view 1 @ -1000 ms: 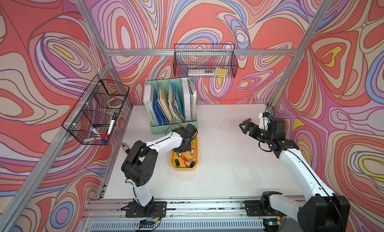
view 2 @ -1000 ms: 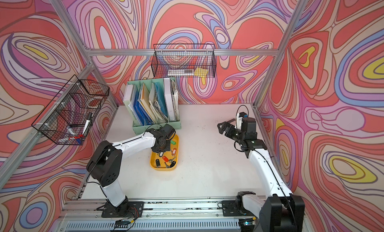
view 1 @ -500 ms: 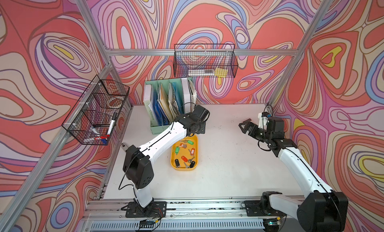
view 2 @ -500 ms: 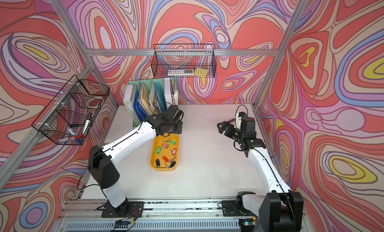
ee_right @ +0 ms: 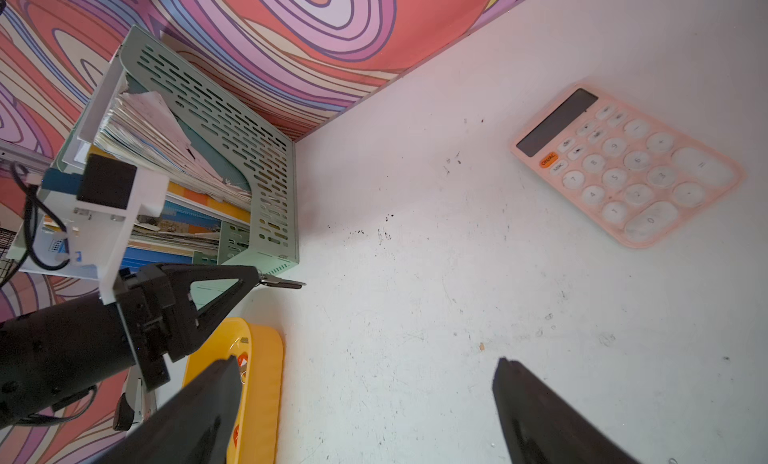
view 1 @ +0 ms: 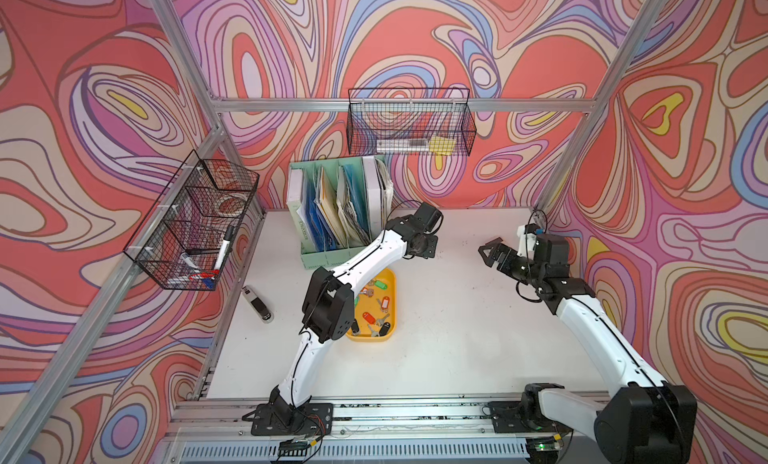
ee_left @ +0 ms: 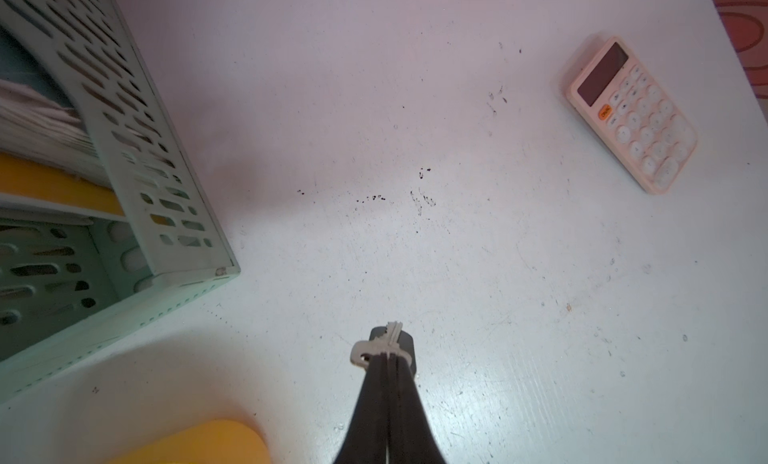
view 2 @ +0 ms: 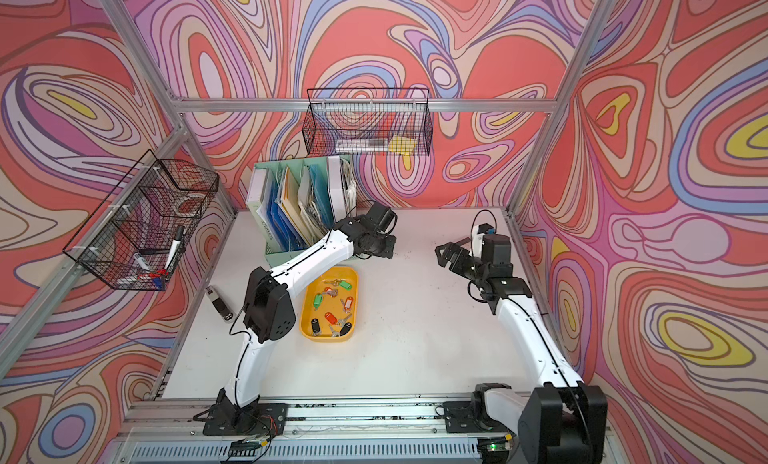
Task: Take the keys out of the storage box
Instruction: Place the key at the center of the board.
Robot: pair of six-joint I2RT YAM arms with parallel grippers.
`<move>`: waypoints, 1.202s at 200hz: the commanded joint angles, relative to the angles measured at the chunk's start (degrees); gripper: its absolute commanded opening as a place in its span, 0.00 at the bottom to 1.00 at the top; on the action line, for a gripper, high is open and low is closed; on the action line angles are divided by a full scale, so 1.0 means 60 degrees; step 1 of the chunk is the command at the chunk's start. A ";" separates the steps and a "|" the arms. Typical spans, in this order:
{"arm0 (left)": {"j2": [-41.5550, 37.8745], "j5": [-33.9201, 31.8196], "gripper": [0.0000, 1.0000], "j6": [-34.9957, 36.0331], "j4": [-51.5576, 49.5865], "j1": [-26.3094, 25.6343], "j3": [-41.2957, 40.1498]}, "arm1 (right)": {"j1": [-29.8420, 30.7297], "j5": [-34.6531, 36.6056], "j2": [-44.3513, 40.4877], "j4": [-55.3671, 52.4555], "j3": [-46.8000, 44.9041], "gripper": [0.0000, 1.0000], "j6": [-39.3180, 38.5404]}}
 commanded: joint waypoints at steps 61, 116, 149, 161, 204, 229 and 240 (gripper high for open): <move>0.1591 0.0371 0.00 0.0202 0.0413 0.0036 0.0838 | -0.0016 0.0127 -0.0302 -0.0039 -0.0191 0.98 0.0056; 0.1994 0.0928 0.08 0.0039 0.0530 0.0065 0.1019 | -0.0021 0.0155 -0.0353 -0.0040 -0.0249 0.98 0.0057; 0.1844 0.0983 0.23 0.0014 0.0533 0.0065 0.1011 | -0.0020 0.0225 -0.0315 -0.0087 -0.0253 0.98 -0.0043; 0.1686 0.0795 0.28 0.0021 0.0462 0.0065 0.0975 | -0.0022 0.0240 -0.0316 -0.0120 -0.0224 0.98 -0.0115; 0.0523 0.0283 0.47 0.0198 0.0694 0.0058 0.0258 | -0.0014 0.0390 -0.0429 -0.0377 0.0000 0.98 -0.0569; -0.0540 -0.0023 0.58 0.0275 0.1270 0.0065 -0.0754 | -0.0015 0.0319 -0.0603 -0.0362 0.0029 0.98 -0.0777; -0.1052 -0.0171 0.62 0.0364 0.1532 0.0065 -0.1238 | -0.0011 0.0292 -0.0697 -0.0355 0.0015 0.98 -0.0899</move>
